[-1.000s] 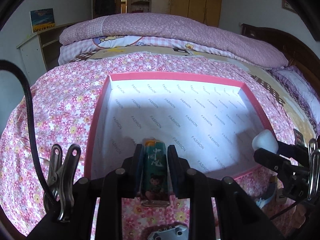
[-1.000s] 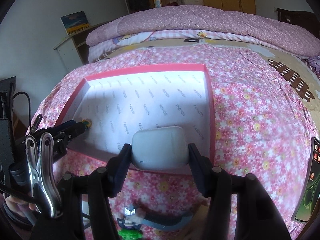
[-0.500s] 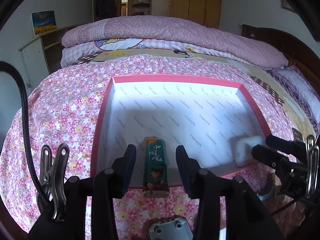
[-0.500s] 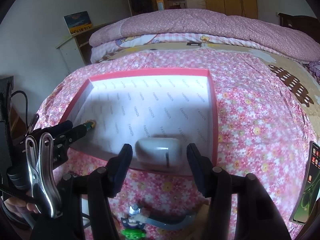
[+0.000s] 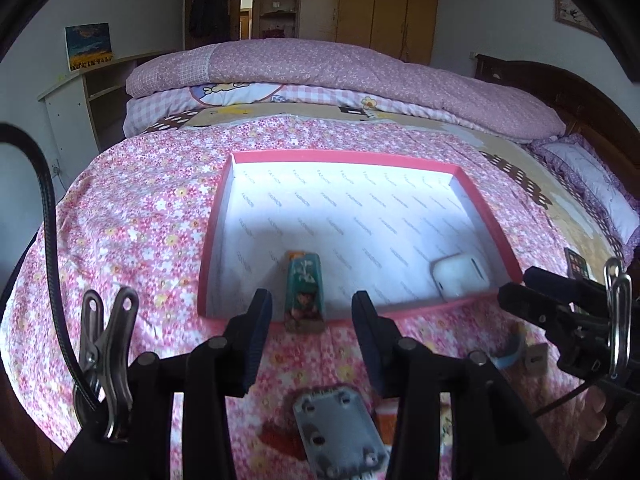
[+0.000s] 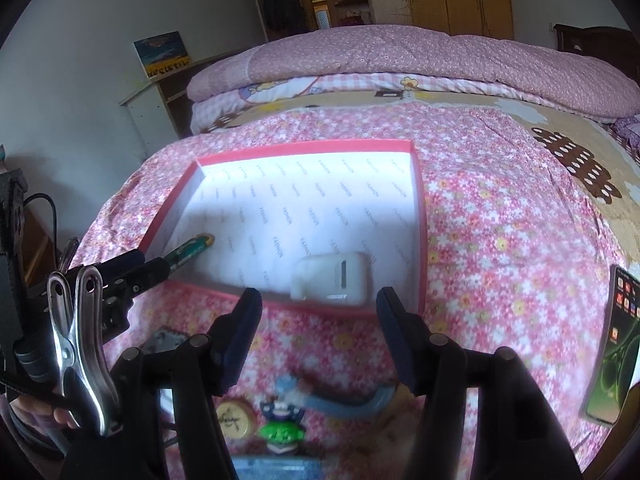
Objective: Organize rigid objects
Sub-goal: 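Close the left tool on the grey handle part while the right tool grasps the blue tape dispenser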
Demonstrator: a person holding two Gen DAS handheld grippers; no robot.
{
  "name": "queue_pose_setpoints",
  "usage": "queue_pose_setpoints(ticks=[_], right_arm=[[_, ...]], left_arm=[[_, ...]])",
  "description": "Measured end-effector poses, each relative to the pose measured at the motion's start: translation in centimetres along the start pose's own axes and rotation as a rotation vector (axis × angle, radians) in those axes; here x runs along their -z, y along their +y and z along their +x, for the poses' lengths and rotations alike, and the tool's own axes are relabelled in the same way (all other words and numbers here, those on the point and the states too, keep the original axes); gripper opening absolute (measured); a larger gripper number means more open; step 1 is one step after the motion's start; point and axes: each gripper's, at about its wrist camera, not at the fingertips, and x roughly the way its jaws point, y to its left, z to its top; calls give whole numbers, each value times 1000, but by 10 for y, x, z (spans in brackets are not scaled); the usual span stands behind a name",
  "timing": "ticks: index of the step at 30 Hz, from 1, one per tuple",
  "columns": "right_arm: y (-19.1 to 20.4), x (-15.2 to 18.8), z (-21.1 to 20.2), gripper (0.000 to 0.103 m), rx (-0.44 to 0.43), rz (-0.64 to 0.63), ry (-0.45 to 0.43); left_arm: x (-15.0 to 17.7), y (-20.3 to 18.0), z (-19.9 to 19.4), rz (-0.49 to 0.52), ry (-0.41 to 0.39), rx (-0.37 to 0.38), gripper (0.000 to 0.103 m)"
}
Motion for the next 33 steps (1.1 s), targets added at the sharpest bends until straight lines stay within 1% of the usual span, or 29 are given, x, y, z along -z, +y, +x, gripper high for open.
queue_pose_setpoints(ticks=[7,11,19,26,30,33], right_arm=[[9,20,-15,61,-32,-18,17],[10,31,-21,61,-33,-21,25],[6,56,-30,61,-39,0,53],[7,76,-38,61,-48,-16,76],[8,87,-39,61,-58,-12,92],[12,94,-38,61,-61,-27,104]], left_arm=[[19,-5,-17,-12,-1,10,44],[28,-4,-21,-21,11,22,44],[50,3,-30,-25,16,10,44],[68,7,-42,-31,30,29,44],[77,6,-46,-38,53,62,44],[85,0,-48,-19,67,78,44]])
